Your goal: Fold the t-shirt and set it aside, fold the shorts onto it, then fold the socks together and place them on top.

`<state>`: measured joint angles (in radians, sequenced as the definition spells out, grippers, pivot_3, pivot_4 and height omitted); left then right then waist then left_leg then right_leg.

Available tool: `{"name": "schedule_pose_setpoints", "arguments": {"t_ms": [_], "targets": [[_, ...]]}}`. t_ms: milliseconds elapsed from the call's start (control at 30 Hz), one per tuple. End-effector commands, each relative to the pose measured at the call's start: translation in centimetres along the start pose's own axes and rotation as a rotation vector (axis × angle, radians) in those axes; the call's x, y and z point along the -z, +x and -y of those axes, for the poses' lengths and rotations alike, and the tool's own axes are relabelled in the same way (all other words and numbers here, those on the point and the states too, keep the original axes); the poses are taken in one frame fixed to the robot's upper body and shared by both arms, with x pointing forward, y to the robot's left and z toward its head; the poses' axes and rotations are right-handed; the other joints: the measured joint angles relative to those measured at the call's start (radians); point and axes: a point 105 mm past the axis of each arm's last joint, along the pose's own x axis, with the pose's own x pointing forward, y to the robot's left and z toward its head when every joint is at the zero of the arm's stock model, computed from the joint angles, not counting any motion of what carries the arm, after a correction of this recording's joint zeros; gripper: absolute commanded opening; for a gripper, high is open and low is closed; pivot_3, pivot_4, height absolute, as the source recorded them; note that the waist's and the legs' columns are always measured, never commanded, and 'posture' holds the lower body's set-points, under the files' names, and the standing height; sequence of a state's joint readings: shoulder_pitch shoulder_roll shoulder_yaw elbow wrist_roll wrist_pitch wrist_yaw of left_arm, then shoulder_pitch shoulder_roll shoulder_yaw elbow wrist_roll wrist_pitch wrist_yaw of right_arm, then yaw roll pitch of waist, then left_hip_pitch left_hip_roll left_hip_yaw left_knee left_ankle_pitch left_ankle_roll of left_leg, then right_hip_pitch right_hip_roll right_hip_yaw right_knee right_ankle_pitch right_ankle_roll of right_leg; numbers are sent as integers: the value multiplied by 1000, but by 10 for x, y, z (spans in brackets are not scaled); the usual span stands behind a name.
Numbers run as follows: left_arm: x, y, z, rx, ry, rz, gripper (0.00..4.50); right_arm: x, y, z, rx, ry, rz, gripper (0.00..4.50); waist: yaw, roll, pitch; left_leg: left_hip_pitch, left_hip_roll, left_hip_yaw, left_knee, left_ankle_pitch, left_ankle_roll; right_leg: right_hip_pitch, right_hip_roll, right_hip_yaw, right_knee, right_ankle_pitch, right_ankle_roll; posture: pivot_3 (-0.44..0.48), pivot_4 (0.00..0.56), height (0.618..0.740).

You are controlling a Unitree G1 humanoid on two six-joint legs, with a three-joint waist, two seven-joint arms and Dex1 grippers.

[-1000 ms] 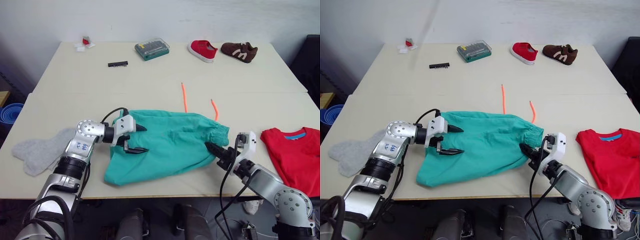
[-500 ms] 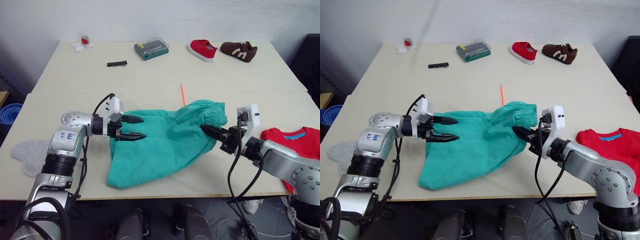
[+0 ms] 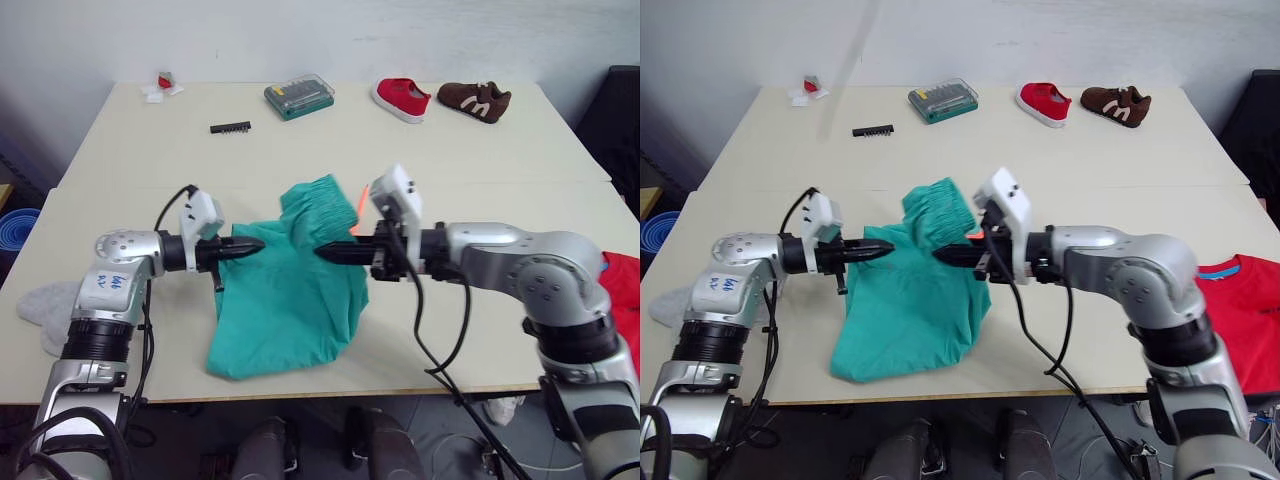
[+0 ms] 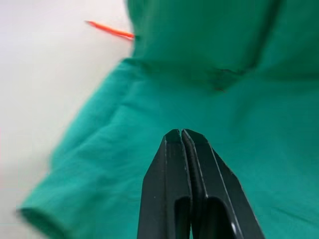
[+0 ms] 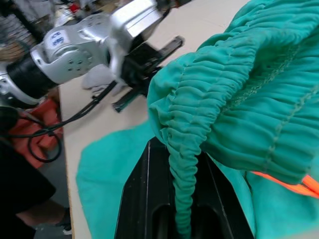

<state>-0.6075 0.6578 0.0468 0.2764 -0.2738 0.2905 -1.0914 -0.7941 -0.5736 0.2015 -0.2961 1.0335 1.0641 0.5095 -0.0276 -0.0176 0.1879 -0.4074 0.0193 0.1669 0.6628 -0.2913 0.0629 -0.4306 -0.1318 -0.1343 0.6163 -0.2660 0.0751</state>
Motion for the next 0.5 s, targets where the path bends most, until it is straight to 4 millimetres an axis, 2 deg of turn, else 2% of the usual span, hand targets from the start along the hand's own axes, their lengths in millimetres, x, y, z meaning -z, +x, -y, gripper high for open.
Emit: {"name": "schedule_pose_setpoints", "arguments": {"t_ms": [33, 167, 200, 267, 333, 467, 500], "targets": [[-18, -25, -14, -129, 31, 51, 37, 7, 30, -4, -79, -28, -51, 0, -4, 0, 0, 0, 0, 0, 0, 0, 0, 0, 0, 0, 1, 0, 0, 0, 150, 740], [-23, -40, -18, -196, 33, 62, 37, 18, 58, 12, -2, -130, -71, 0, -5, 0, 0, 0, 0, 2, 0, 0, 0, -1, 0, 0, 5, 0, 0, 0, 150, 740], [-25, -43, -19, -208, 33, 64, 37, 20, 64, 9, -26, -123, -69, 0, -5, 0, 0, 0, -1, 2, 0, 0, 0, -1, 1, 0, 5, 0, 0, 0, 150, 740], [-27, -49, -22, -232, 40, 61, 0, 21, 74, -6, -109, -117, -57, 578, -4, 0, 0, 0, -1, 3, 0, -1, 0, -1, 1, 0, 5, 0, 0, 0, 150, 740], [-29, -53, -24, -245, 42, 58, 0, 21, 80, -12, -139, -106, -53, 1132, -2, 0, 0, 0, -1, 2, 0, -1, -1, -1, 1, 0, 5, 0, 0, 0, 150, 740], [-31, -55, -27, -252, 51, 52, 0, 22, 82, -20, -202, -54, -58, 2491, -3, 0, 0, 0, -1, 2, 0, -3, -5, -1, 1, 0, 5, 0, 0, 0, 150, 740], [-33, -54, -28, -250, 56, 51, 0, 16, 79, -23, -225, -34, -30, 2833, -3, 0, 0, 0, -1, 2, 0, -3, -5, -1, 1, 0, 5, 0, 0, 0, 150, 740]]}}
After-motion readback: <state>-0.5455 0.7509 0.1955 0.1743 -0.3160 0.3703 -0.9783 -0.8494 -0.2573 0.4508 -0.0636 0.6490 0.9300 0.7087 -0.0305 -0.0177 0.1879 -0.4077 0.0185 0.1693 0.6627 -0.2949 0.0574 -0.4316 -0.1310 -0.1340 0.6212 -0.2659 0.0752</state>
